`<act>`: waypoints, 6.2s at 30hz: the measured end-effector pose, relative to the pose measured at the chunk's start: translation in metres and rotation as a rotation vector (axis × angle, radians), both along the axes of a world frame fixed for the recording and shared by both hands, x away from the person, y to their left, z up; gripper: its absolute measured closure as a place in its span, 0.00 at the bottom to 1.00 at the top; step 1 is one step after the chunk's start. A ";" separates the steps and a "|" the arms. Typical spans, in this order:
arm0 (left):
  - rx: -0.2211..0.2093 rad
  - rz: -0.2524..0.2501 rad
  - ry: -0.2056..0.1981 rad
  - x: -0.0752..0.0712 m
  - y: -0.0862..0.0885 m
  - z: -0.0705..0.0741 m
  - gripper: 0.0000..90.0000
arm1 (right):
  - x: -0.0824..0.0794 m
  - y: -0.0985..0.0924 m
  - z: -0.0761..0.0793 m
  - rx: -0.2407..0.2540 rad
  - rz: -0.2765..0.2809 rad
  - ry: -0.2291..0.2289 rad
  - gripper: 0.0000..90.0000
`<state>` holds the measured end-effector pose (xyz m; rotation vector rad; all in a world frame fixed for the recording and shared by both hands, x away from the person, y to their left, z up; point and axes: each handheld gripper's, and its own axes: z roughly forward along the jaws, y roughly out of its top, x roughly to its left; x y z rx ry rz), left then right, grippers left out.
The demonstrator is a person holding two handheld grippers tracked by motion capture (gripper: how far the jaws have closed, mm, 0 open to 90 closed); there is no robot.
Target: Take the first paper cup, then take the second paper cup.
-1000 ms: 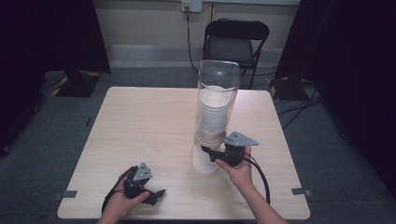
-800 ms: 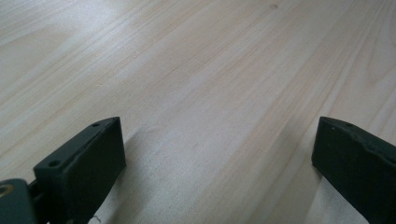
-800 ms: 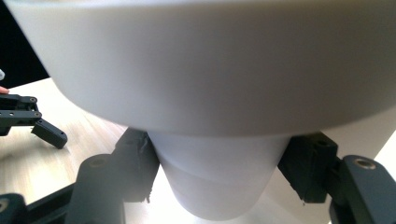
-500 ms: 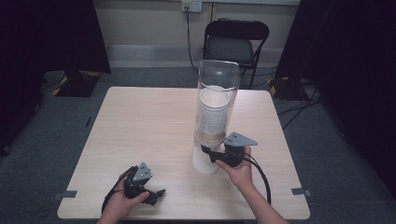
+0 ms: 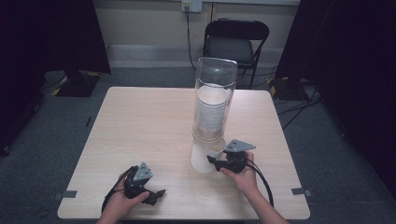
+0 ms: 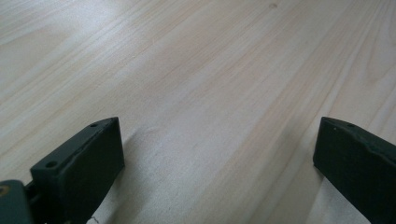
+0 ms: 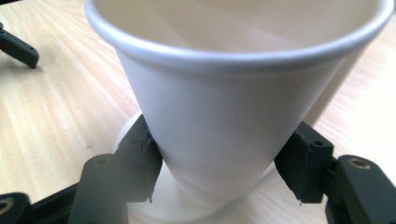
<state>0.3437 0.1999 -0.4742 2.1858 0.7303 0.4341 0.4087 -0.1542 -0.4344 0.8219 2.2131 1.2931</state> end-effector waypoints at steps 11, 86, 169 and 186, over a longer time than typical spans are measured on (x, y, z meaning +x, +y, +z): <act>0.000 0.000 0.001 0.000 0.000 0.000 0.01 | -0.005 -0.047 -0.005 -0.005 -0.083 -0.006 0.37; 0.001 0.000 0.001 0.000 0.000 0.000 0.01 | -0.032 -0.019 0.015 0.004 -0.006 0.040 0.18; 0.005 -0.004 0.005 0.000 -0.001 0.000 0.00 | -0.003 0.008 -0.002 -0.031 0.037 0.068 0.41; 0.004 -0.003 0.004 0.000 -0.001 0.000 0.00 | -0.021 -0.022 -0.020 -0.088 0.033 0.097 0.41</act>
